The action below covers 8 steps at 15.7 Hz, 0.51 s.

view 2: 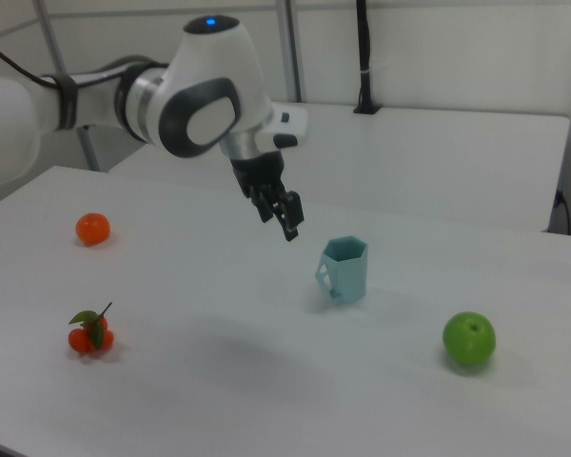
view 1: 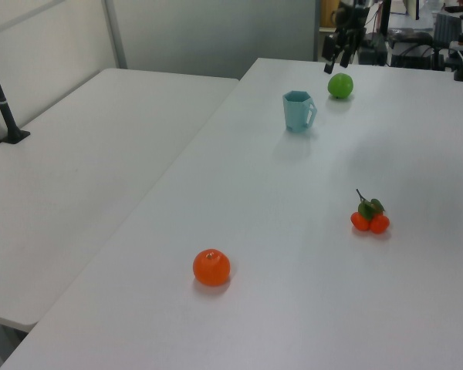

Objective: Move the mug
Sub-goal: 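Move the gripper over the light-blue mug and lower it to the rim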

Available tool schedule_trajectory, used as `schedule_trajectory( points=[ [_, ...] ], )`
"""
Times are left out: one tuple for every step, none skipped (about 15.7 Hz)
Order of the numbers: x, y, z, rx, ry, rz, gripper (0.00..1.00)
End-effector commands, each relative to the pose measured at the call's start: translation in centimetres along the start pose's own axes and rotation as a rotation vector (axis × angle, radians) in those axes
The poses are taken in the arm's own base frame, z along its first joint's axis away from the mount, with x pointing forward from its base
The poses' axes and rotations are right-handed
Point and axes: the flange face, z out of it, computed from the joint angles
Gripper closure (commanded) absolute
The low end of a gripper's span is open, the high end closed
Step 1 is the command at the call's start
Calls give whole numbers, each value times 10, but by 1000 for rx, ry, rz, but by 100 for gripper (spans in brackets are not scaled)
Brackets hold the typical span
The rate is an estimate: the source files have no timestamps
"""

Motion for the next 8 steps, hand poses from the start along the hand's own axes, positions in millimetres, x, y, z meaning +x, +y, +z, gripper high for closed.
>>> schedule_trajectory(
  points=[
    [10, -3, 36, -25, 21, 38, 29],
    [12, -4, 49, -29, 23, 37, 29],
    [15, -1, 59, -36, 28, 39, 29],
    [18, 3, 70, -43, 32, 43, 29],
    [20, 4, 79, -46, 39, 44, 29],
    [21, 5, 90, -51, 45, 44, 29],
    [22, 5, 99, -54, 49, 43, 29],
    [23, 5, 108, -57, 53, 42, 29]
  ],
)
